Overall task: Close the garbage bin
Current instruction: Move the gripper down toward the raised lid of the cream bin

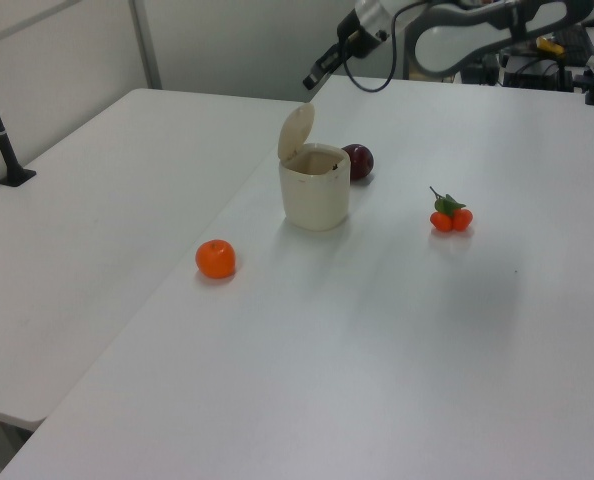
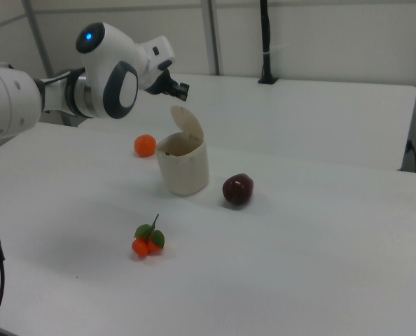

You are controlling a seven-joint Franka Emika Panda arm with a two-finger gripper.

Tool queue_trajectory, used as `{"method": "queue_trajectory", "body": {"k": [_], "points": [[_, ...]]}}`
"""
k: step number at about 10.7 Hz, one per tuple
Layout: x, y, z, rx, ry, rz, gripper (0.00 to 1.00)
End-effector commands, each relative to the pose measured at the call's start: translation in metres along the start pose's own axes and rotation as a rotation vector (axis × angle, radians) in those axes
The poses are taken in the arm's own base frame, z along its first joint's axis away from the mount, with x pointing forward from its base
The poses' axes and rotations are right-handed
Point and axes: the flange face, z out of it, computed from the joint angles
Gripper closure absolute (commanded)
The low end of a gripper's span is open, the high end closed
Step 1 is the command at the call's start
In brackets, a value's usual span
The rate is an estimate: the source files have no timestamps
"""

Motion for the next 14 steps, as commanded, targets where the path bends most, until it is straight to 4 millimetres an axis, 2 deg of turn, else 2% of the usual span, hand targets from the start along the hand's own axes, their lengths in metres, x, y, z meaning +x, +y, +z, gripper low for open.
{"method": "queue_trajectory", "body": {"k": [1,3,8,14], "points": [[-0.011,-0.013,0.020,0.031,0.075,0.016,1.00],[-0.015,-0.016,0.027,0.038,0.094,0.013,1.00],[-0.019,-0.016,0.028,0.035,0.065,0.011,1.00],[-0.033,-0.017,0.022,-0.007,-0.214,-0.002,1.00]]}}
